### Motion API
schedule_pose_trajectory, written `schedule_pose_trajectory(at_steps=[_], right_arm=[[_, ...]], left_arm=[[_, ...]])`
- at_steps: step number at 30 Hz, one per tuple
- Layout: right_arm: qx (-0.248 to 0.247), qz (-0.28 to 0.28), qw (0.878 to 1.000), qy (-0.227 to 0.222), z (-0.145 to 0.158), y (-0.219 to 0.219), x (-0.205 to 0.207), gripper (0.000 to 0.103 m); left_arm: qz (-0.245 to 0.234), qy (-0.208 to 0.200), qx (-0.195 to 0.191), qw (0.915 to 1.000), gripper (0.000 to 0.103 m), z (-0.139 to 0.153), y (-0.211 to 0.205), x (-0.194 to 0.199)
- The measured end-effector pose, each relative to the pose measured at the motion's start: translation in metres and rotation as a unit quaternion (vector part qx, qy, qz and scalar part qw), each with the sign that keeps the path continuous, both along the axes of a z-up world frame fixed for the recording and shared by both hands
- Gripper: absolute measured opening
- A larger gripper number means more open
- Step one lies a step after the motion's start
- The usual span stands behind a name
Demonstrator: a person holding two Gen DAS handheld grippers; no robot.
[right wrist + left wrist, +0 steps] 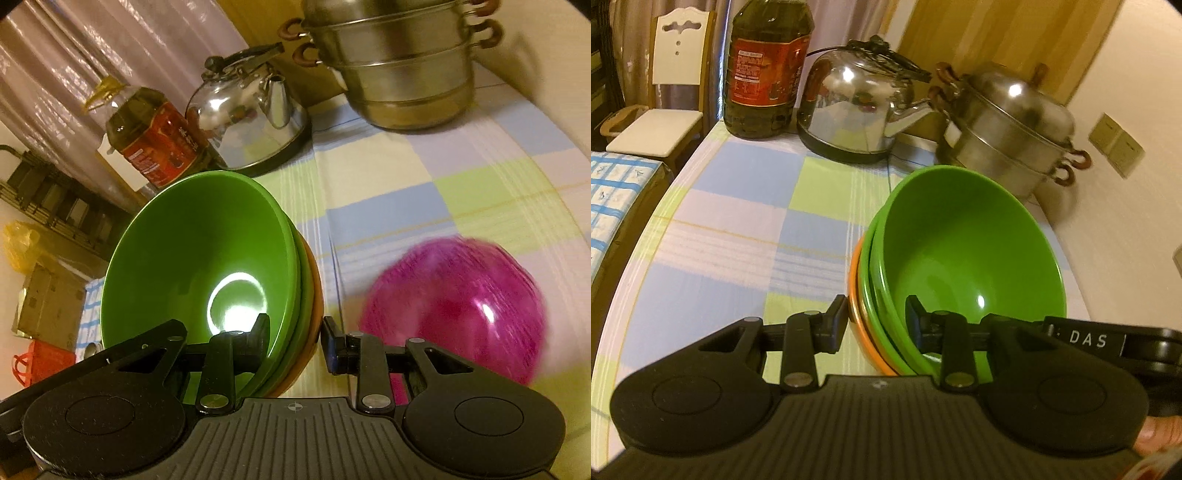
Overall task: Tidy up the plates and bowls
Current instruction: 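Grip the bowl stack rim with the left gripper and tilt it up, then carry the bowl stack with the left gripper over the pink plates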
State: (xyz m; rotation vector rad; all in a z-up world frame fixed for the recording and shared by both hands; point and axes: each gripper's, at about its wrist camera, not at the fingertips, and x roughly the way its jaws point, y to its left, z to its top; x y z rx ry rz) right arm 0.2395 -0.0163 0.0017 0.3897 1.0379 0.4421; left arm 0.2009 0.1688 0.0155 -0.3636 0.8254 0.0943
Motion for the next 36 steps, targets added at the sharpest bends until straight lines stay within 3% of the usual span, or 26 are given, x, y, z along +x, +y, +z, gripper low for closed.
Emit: schedule_pose_trajectory(at_steps=[8, 14, 26, 36], right_arm=[[0.008, -0.022, 1.000, 0.008, 0.007, -0.042, -0.059, 0.030], [-0.015, -0.035, 0.999, 0.006, 0.009, -0.072, -0.096, 0.030], [-0.038, -0.064, 0.997, 0.002, 0.006, -0.124, -0.158, 0.030], [-0.042, -0.072, 0.996, 0.031, -0.010, -0.153, -0.182, 0.030]], left_arm=[[-0.014, -0.005, -0.003, 0.9999, 0.029, 0.005, -0.044, -0.054], [-0.035, 0.000, -0.007, 0.9993, 0.029, -0.002, -0.079, -0.082], [-0.077, 0.015, -0.007, 0.9969, 0.029, -0.011, -0.134, -0.120], [-0.096, 0.038, -0.006, 0.9946, 0.029, -0.025, -0.160, -0.134]])
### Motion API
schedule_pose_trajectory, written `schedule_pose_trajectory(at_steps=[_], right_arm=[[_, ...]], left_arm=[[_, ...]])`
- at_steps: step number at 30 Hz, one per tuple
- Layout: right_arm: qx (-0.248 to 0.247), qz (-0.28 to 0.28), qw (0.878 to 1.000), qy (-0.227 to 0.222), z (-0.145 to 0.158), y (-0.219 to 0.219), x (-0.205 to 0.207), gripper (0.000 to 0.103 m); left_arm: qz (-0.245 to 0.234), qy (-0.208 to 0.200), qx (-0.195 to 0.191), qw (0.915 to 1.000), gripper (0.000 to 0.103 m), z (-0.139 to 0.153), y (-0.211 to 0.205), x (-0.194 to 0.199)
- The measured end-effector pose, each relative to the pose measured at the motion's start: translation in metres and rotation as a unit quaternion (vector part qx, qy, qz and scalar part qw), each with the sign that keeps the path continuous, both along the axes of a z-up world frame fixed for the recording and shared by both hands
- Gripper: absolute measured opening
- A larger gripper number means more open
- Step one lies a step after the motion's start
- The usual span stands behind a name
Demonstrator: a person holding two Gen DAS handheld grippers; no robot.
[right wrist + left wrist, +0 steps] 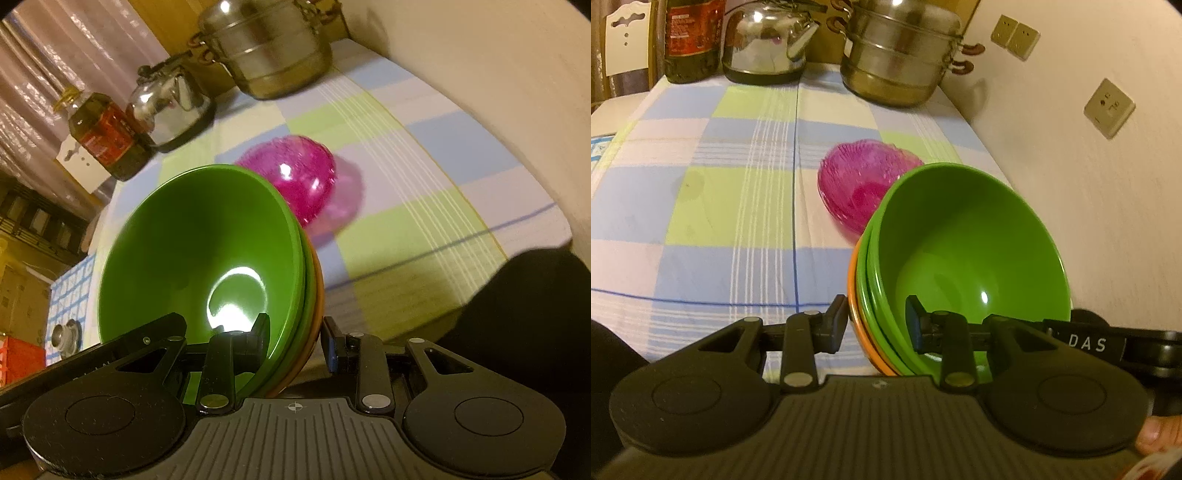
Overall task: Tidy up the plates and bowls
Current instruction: 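Carry the bowl stack with the left gripper over the pink plates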
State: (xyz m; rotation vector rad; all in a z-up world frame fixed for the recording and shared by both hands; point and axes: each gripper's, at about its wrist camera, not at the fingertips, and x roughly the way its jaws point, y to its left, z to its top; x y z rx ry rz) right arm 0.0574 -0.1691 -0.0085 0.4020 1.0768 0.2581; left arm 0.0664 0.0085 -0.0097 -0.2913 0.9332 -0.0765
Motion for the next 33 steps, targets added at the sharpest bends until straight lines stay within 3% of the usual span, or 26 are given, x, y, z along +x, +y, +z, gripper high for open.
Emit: schedule_pose_trajectory(at_steps=[15, 33], right_arm=[[0.000, 0.003, 0.999, 0.032, -0.021, -0.011, -0.013, 0.030], [-0.004, -0.003, 1.000, 0.014, -0.009, -0.013, 0.001, 0.030]], left_arm=[[-0.008, 0.028, 0.006, 0.9995, 0.029, -0.017, -0.011, -0.006], [-0.007, 0.015, -0.002, 0.9999, 0.029, -0.008, -0.011, 0.013]])
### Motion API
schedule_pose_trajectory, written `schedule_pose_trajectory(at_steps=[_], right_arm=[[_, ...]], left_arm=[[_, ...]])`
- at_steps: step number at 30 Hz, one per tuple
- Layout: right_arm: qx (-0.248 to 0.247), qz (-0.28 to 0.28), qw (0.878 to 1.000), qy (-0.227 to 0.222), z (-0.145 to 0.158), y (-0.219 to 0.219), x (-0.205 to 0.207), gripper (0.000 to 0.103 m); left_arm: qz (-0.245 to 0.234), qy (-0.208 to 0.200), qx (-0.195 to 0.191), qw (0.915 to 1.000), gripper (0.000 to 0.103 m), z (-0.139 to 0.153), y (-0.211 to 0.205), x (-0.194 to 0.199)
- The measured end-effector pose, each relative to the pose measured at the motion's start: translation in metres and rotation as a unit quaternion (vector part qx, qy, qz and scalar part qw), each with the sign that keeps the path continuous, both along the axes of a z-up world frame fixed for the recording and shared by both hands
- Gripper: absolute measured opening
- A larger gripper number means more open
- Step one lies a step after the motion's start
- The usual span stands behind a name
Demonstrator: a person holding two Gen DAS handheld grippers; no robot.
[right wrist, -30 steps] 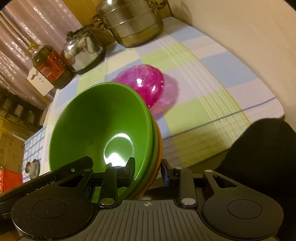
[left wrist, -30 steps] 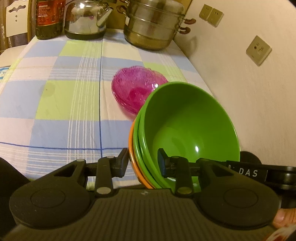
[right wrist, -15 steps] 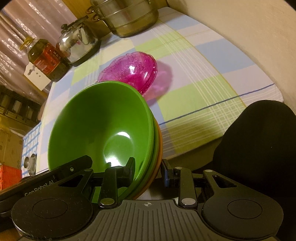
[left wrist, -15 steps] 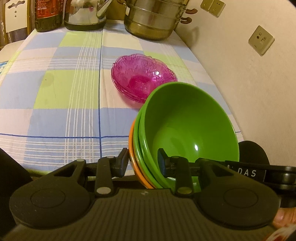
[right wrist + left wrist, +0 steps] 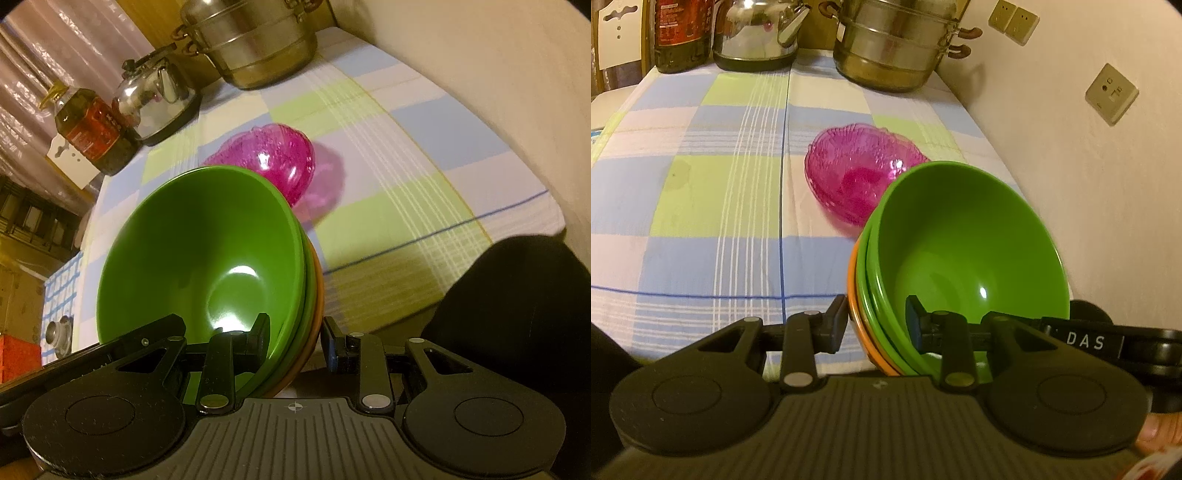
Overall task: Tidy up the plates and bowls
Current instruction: 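Carry the bowl stack with the left gripper over the pink plates, then lower the bowl stack onto the pink plates with the left gripper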
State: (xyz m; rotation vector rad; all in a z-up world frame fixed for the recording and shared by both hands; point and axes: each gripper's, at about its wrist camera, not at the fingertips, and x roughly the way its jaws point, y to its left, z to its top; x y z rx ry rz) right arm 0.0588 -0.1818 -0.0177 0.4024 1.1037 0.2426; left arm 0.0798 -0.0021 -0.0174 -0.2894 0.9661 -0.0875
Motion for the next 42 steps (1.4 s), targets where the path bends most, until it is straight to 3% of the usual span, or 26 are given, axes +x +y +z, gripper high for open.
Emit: schedule_pose_trajectory(at_steps=[13, 21, 32, 42], right_arm=[[0.004, -0.004, 1.000, -0.030, 0.023, 0.003, 0.041, 0.030], [0.009, 0.001, 0.999, -0.039, 0.026, 0.016, 0.095, 0.030], [0.015, 0.004, 1.000, -0.010, 0.001, 0.029, 0.174, 0.030], [-0.002, 0.011, 1.000, 0.015, -0.030, 0.037, 0.197, 0.030]], left_arm=[[0.004, -0.035, -0.007, 0.9994, 0.029, 0.026, 0.006, 0.046], [0.015, -0.041, -0.012, 0.9990, 0.029, 0.028, 0.022, 0.101], [0.023, -0.019, -0.014, 0.9995, 0.029, 0.005, 0.044, 0.173], [0.024, 0.014, -0.024, 0.9993, 0.029, -0.027, 0.051, 0.190]])
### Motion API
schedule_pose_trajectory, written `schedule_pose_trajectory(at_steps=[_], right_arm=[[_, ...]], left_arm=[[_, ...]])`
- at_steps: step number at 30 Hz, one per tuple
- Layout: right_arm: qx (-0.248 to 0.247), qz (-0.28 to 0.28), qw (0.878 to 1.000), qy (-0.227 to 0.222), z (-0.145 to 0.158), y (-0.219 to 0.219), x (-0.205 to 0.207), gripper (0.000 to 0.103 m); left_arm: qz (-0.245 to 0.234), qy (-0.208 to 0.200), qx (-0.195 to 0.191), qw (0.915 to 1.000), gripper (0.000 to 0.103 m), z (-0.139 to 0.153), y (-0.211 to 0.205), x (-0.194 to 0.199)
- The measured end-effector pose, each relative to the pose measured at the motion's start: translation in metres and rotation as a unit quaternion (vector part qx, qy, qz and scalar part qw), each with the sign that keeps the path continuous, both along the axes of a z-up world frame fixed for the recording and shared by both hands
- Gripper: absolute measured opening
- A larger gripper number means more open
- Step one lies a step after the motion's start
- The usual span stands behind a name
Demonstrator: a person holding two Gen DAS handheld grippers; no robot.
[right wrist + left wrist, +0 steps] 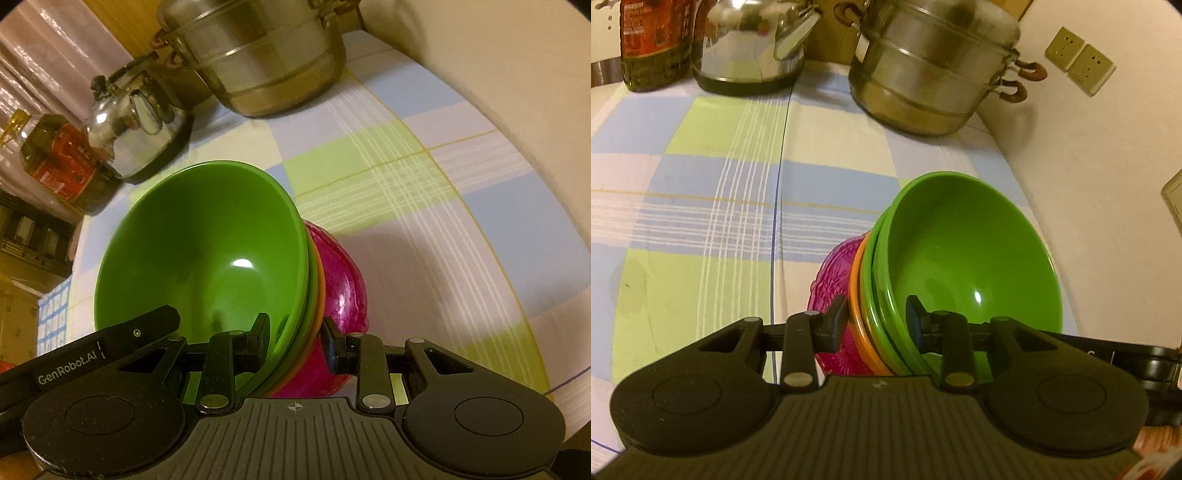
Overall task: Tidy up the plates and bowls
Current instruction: 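Lower the bowl stack onto the pink plates with the left gripper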
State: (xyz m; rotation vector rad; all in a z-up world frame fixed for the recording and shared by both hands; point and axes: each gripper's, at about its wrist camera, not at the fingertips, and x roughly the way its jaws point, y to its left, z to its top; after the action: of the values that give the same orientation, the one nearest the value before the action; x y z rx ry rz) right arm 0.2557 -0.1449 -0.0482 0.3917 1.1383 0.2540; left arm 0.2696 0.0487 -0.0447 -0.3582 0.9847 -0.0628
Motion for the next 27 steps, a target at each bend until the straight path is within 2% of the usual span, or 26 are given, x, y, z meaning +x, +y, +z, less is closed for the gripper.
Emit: schedule_pose_trajectory(at_steps=[10, 27], right_arm=[[-0.002, -0.002, 1.000, 0.012, -0.016, 0.001, 0.006, 0.030], [-0.023, 0.007, 1.000, -0.013, -0.016, 0.007, 0.002, 0.030]], left_arm=[[-0.001, 0.007, -0.002, 1.0000, 0.029, -0.014, 0.001, 0.007], [0.001, -0.001, -0.015, 0.9999, 0.028, -0.021, 0.005, 0.006]])
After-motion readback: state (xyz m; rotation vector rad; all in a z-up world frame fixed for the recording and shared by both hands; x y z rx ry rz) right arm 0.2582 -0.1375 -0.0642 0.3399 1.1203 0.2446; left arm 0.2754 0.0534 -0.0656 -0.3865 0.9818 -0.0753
